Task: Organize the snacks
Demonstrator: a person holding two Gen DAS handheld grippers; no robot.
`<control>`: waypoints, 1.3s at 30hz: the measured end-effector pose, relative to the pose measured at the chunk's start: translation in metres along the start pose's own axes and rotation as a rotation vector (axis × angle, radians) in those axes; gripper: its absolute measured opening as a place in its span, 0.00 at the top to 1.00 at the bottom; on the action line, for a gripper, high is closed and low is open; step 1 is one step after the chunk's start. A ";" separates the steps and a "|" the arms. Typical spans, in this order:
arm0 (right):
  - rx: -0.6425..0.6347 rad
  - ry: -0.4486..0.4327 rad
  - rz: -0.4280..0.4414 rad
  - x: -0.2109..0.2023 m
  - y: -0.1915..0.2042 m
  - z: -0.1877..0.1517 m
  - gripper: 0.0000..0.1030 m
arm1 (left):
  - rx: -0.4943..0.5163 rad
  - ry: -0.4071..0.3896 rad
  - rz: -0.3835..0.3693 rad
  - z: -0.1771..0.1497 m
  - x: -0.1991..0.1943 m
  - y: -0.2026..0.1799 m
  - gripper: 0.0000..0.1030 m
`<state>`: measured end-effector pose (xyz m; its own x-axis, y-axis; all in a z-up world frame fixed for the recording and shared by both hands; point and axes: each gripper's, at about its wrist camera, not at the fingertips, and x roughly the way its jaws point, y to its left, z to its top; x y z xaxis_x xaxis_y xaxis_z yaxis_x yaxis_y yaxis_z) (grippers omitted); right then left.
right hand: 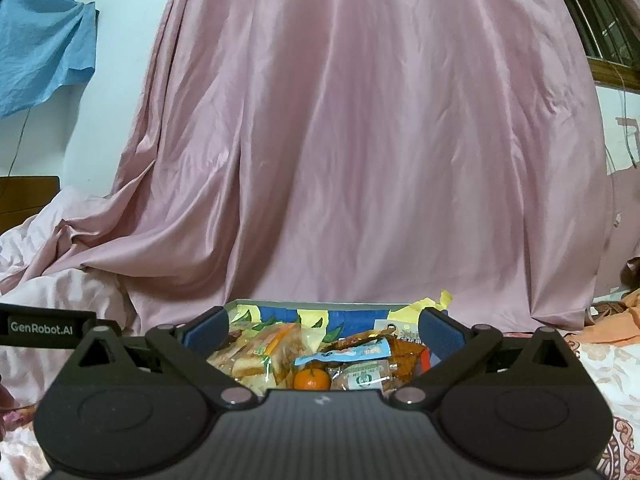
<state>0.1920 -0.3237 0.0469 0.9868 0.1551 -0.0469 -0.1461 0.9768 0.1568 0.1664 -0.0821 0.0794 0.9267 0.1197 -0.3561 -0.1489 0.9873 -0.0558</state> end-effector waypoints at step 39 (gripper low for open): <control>-0.029 0.035 0.016 -0.057 0.026 -0.022 0.00 | 0.062 -0.021 -0.019 -0.040 -0.041 0.028 0.01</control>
<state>0.1305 -0.3044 0.0319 0.9813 0.1753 -0.0794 -0.1642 0.9779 0.1293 0.1100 -0.0639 0.0550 0.9362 0.1025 -0.3362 -0.1105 0.9939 -0.0047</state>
